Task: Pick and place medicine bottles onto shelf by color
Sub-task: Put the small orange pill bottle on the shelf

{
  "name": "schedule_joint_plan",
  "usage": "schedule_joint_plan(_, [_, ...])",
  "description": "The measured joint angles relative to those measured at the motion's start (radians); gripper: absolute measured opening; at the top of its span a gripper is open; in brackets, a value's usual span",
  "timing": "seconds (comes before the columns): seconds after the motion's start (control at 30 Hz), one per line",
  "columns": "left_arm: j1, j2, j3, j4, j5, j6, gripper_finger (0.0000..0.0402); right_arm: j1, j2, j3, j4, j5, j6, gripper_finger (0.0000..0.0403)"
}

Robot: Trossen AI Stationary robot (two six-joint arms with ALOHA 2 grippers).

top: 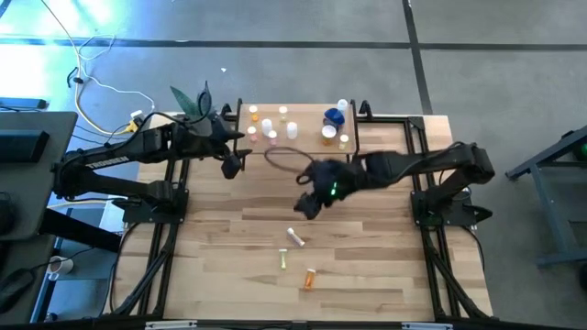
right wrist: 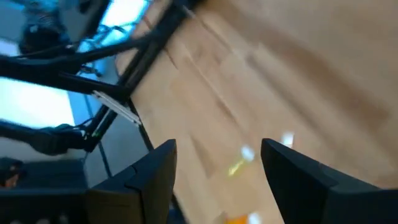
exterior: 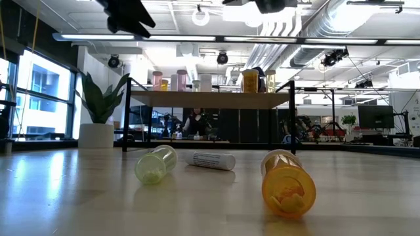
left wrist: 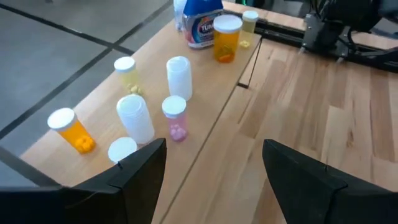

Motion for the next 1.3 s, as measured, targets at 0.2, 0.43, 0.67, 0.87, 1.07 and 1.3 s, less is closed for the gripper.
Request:
schedule_joint_plan(0.2, [0.000,0.000,0.000,-0.015,-0.015,0.000,0.0255,0.114,0.060,0.000,-0.020,0.013,0.323,0.0224])
schedule_joint_plan(0.43, [0.000,0.000,0.000,-0.025,-0.036,0.002,0.0255,0.214,0.137,0.000,-0.019,0.012,0.595,0.0224])
schedule_joint_plan(0.67, [0.000,0.000,0.000,-0.026,-0.036,0.011,0.0255,0.285,0.228,0.000,-0.015,0.009,0.786,0.0224])
schedule_joint_plan(0.87, [0.000,0.000,0.000,-0.034,-0.035,0.021,0.0255,0.323,0.313,0.000,0.001,-0.012,0.891,0.0224])
schedule_joint_plan(1.07, [0.000,0.000,0.000,-0.040,-0.035,0.020,0.0255,0.340,0.390,0.000,0.011,-0.036,0.946,0.0224])
schedule_joint_plan(1.3, [0.001,0.001,0.000,-0.054,-0.035,0.020,0.0255,0.332,0.473,0.000,0.013,-0.035,0.953,0.0224])
